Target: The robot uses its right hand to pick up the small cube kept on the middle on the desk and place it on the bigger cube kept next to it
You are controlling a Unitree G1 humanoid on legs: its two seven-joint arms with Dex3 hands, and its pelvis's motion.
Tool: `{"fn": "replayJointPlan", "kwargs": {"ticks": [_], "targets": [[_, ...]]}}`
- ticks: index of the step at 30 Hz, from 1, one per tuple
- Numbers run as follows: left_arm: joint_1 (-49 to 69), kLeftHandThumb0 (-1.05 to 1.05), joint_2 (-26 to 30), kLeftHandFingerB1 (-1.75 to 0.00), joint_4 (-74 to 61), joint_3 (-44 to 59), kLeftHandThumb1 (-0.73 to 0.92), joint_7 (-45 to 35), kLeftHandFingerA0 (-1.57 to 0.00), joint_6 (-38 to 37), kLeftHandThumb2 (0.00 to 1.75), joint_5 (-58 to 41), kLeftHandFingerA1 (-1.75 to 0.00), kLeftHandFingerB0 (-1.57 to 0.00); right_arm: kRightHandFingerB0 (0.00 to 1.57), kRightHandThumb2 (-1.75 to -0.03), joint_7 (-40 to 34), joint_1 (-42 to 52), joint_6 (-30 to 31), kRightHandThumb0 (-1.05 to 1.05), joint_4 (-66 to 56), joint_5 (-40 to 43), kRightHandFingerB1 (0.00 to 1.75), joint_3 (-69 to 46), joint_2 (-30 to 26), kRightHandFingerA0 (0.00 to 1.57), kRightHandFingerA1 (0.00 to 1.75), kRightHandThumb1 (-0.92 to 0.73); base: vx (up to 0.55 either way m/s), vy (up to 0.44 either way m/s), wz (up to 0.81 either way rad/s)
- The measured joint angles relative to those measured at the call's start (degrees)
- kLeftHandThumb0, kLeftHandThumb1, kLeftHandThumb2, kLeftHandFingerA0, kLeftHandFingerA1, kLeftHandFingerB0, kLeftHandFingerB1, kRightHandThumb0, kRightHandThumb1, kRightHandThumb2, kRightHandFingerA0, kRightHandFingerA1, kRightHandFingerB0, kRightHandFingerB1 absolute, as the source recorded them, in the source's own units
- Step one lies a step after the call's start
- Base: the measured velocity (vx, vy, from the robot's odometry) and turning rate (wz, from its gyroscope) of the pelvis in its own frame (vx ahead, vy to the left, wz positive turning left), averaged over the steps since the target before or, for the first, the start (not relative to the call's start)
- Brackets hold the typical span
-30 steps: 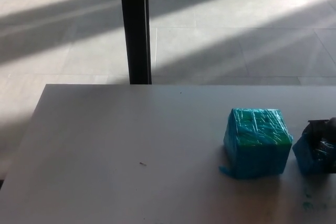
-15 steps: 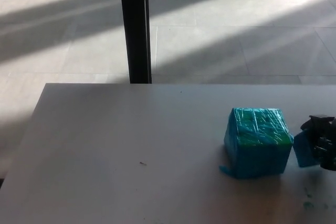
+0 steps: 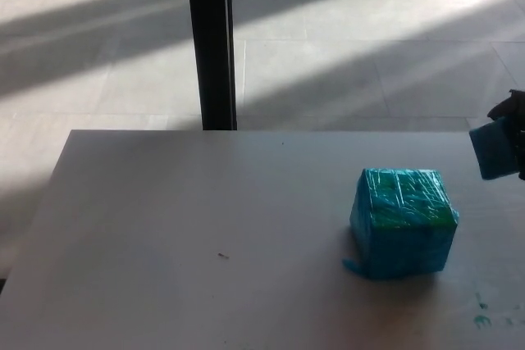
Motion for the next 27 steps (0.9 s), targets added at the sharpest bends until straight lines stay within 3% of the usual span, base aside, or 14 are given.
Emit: {"fn": "replayJointPlan", "kwargs": {"ticks": [3,9,14,15,17,18,19,20,24,26,27], "targets": [[0.0,-0.81,0.0,-0.36,0.0,0.0,0.82,0.0,-0.38,0.0,0.65,0.0,-0.47,-0.29,0.9,-0.86,2.4,-1.2,-0.1,-0.17,-1.2,0.7,0.91,-1.1,-0.1,0.92,1.33,-0.66,0.0,0.0,0.0],[0.0,-0.83,0.0,-0.36,-0.1,0.0,0.82,0.0,-0.4,0.0,0.65,0.0,-0.46,-0.31,0.88,-0.86,7.3,-2.2,-0.1,-0.17,-5.3,1.9,0.93,-1.7,-0.1,0.91,1.37,-0.68,0.0,0.0,0.0],[0.0,-0.83,0.0,-0.35,-0.1,0.0,0.81,0.0,-0.36,0.0,0.62,0.0,-0.46,-0.26,0.84,-0.83,11.3,-2.2,0.0,-0.21,-10.7,2.8,1.07,-1.7,0.4,0.84,1.49,-0.68,0.0,0.0,0.0],[0.0,-0.81,0.0,-0.36,-0.2,-0.1,0.81,0.0,-0.38,0.0,0.64,0.0,-0.47,-0.27,0.85,-0.75,12.3,-2.2,0.1,-0.24,-11.9,2.9,0.91,-1.6,0.5,0.84,1.48,-0.65,0.0,0.0,0.0],[-0.1,-0.81,0.0,-0.36,-0.2,0.0,0.81,0.0,-0.38,0.0,0.64,0.0,-0.47,-0.27,0.85,-0.75,13.9,-2.2,0.1,-0.24,-14.1,3.2,0.91,-1.3,0.8,0.84,1.48,-0.65,0.0,0.0,0.0],[-0.1,-0.82,0.0,-0.36,-0.2,0.0,0.82,0.0,-0.37,0.0,0.63,0.0,-0.46,-0.28,0.91,-0.83,14.7,-2.2,0.1,-0.18,-15.3,3.3,0.9,-1.1,1.0,0.93,1.39,-0.62,0.0,0.0,0.0],[-0.2,-0.81,0.0,-0.36,-0.2,0.0,0.81,0.0,-0.39,0.0,0.64,0.0,-0.47,-0.28,0.92,-0.8,15.6,-2.2,0.1,-0.19,-16.4,3.5,0.91,-0.9,1.1,0.94,1.36,-0.61,0.0,0.0,0.0],[-0.2,-0.81,0.0,-0.37,-0.1,0.0,0.81,0.0,-0.39,0.0,0.64,0.0,-0.47,-0.28,0.91,-0.83,16.4,-2.2,0.2,-0.21,-17.2,3.6,0.98,-0.7,1.2,0.9,1.46,-0.62,0.0,0.0,0.0],[-0.4,-0.82,0.0,-0.35,-0.1,0.0,0.82,0.0,-0.37,0.0,0.62,0.0,-0.44,-0.27,0.86,-0.82,19.6,-2.1,0.4,-0.19,-20.8,4.0,1.12,0.4,1.4,0.85,1.56,-0.62,0.0,0.0,0.0],[-0.4,-0.83,0.0,-0.35,0.0,0.0,0.82,0.0,-0.37,0.0,0.62,0.0,-0.45,-0.26,0.88,-0.85,21.2,-1.9,0.7,-0.2,-22.6,4.0,1.05,0.9,1.4,0.88,1.5,-0.63,0.0,0.0,0.0],[-0.4,-0.83,0.0,-0.36,0.0,0.0,0.82,0.0,-0.37,0.0,0.65,0.0,-0.46,-0.27,0.85,-0.83,22.3,-1.8,0.9,-0.17,-23.5,4.1,1.15,1.2,1.4,0.86,1.53,-0.63,0.0,0.0,0.0]]}}
